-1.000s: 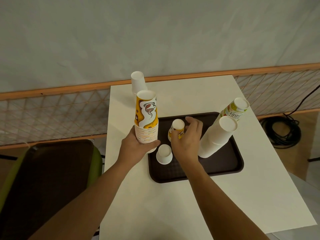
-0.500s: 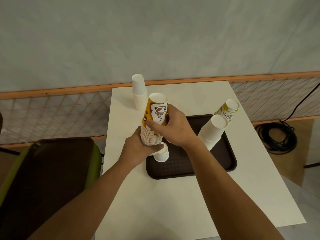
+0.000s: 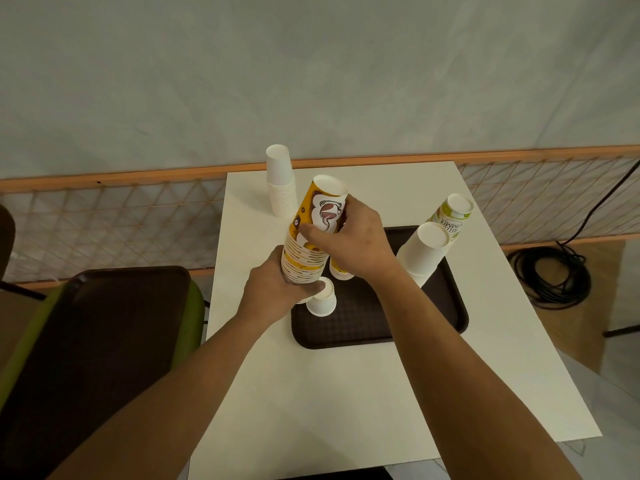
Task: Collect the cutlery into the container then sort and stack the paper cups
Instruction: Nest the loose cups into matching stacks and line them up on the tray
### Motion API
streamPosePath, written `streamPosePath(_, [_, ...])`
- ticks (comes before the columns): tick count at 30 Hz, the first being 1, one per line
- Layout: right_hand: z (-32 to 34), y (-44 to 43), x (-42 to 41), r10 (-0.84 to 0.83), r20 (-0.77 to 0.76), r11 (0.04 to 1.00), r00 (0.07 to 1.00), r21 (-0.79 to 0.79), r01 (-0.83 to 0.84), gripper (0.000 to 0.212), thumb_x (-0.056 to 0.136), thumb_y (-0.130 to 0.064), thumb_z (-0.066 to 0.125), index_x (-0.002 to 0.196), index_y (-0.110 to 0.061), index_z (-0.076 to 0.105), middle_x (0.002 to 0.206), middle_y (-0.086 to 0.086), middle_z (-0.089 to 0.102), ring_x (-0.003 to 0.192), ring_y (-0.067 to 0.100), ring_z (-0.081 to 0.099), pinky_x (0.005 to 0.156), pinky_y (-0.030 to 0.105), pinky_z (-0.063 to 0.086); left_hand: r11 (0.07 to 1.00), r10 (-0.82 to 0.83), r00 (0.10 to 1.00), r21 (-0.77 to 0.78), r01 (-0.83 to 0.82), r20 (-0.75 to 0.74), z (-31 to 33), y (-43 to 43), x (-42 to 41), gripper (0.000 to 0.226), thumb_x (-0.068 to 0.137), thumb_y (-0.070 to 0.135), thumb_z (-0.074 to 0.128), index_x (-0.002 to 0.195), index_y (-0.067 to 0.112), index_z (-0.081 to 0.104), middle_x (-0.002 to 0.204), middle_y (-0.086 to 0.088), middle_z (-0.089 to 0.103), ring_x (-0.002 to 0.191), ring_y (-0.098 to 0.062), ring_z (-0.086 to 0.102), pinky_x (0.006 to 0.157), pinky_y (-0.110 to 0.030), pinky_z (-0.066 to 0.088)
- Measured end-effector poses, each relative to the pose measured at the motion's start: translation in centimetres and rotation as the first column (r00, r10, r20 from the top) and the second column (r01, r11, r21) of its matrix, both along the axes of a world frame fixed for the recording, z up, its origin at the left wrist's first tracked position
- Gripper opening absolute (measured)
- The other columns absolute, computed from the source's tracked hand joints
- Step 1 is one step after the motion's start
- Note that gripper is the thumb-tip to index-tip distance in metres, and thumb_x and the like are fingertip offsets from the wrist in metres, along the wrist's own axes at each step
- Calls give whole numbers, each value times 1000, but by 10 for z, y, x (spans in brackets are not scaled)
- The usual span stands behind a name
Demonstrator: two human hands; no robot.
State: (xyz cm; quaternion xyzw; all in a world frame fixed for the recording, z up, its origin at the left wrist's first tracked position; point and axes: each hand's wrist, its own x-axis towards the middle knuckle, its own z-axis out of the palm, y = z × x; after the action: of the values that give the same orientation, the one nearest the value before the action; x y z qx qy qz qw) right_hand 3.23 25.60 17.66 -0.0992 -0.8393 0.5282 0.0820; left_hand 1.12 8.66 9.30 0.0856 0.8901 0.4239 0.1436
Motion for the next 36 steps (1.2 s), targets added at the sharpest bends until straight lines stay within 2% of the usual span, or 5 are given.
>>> streamPosePath(4, [3, 2, 2, -67, -30, 996, 997, -62, 65, 47, 79, -43, 83, 115, -37, 55, 95, -32, 60, 78, -20, 60, 57, -2, 42, 999, -6, 1000, -52, 6, -7, 0, 1, 1, 87, 63, 62, 87, 135, 32, 48, 127, 7, 66, 115, -22, 65, 98, -41, 54])
streamPosePath(12, [4, 3, 9, -228, -79, 952, 971, -229, 205, 39, 77, -49, 80, 110, -39, 61, 100, -25, 70, 90, -13, 67, 61, 7, 51, 996, -4, 999, -90, 1, -32, -4, 1, 1, 86, 63, 63, 86, 133, 32, 48, 127, 7, 66, 113, -21, 66, 94, -40, 56])
streamPosePath(22, [3, 5, 11, -551, -96, 745, 829, -503, 438, 49, 73, -56, 79, 115, -35, 65, 103, -25, 74, 97, -4, 71, 73, 16, 58, 1000, 29, 1000, 4, -29, -4, -12, -3, -1, 84, 63, 60, 87, 133, 32, 50, 127, 8, 65, 111, -16, 64, 90, -32, 53])
streamPosePath(29, [-18, 14, 5, -594, -174, 799, 786, -244, 550, 55, 70, -58, 78, 116, -41, 52, 102, -27, 64, 100, -16, 60, 70, 3, 48, 996, 53, 998, 71, -55, 34, -17, -2, -7, 86, 63, 57, 88, 136, 32, 50, 127, 10, 64, 104, -8, 58, 85, -24, 47])
streamPosePath(36, [-85, 23, -21, -509, -120, 852, 852, 73, 519, 64, 77, -46, 82, 127, -22, 50, 118, -6, 52, 113, 13, 54, 92, 25, 47, 997, 53, 997, 60, -56, 54, -21, -3, -9, 85, 60, 65, 85, 133, 38, 49, 111, 24, 56, 97, -4, 57, 74, -9, 41])
